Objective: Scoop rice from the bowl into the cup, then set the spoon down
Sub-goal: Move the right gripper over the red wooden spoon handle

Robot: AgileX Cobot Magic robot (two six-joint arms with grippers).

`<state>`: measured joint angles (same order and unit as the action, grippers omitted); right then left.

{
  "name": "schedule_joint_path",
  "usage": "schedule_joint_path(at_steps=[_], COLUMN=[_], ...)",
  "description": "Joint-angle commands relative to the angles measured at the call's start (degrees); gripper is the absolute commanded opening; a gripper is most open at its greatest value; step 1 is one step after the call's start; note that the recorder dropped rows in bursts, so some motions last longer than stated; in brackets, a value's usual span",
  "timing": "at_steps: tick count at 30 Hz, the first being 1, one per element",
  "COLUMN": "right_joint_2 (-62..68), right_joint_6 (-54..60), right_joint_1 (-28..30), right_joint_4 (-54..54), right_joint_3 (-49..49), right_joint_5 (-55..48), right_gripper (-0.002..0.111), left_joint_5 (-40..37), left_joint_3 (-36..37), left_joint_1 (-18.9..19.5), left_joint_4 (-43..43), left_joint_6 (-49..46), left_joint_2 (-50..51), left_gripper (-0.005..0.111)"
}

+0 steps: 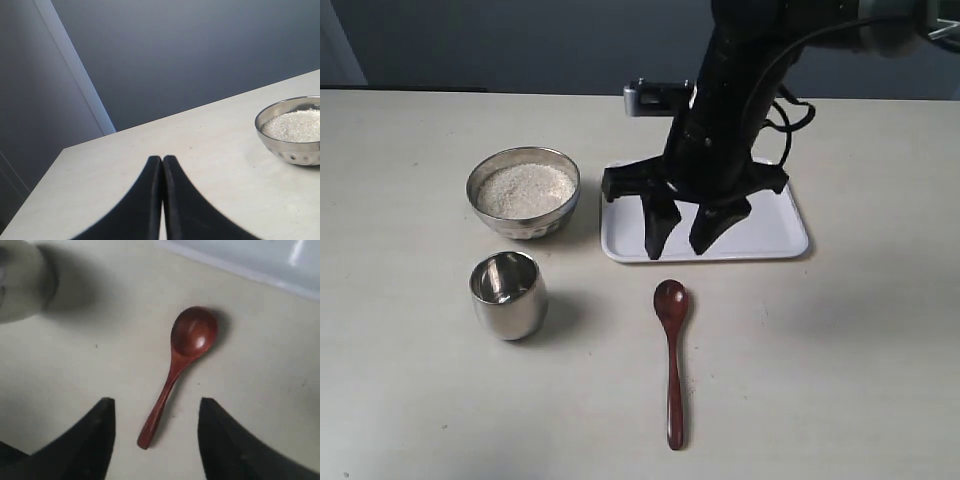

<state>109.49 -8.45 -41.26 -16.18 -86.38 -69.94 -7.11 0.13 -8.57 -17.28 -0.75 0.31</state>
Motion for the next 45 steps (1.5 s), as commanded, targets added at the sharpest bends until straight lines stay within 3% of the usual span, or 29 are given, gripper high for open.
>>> schedule_joint_path(at_steps=[1,4,8,10,21,28,45], right_joint_2=[-0.08,-0.08,-0.08,-0.08,-0.08,0.03,3.41], right_joint_6=[-6.03,-6.83,-8.35,-9.41,-19.85,-21.56,-21.81], right_joint_1=[-3.69,-6.23,-8.22,-9.07,-11.41,-11.41,-11.41], right_joint_4=[-0.42,-0.83,-0.94,-0.72,4.29,4.07,4.2], right_joint_3=[2.83,4.31,5.31,5.91,13.13,16.9,17.06], right_joint_5=[-0.02,-0.02,-0.02,-0.02,6.66,11.93,12.75], right_gripper=[0.034,0.038,0.059,0.063,0.062,0.062,0.062], left_joint_5=[0.19,0.19,0.19,0.19,0.19,0.19,0.19], left_joint_3=[-0.13,-0.13,-0.13,-0.13,-0.13,-0.13,-0.13], left_joint_1=[-0.29,-0.29,-0.29,-0.29,-0.29,-0.29,-0.29], left_joint_4=[0.26,0.26,0.26,0.26,0.26,0.26,0.26], left_joint_6=[0.3,0.3,0.3,0.3,0.3,0.3,0.3], left_joint_2=[-0.31,-0.31,-0.31,-0.31,-0.31,-0.31,-0.31], left_gripper=[0.0,0.0,0.0,0.0,0.0,0.0,0.0])
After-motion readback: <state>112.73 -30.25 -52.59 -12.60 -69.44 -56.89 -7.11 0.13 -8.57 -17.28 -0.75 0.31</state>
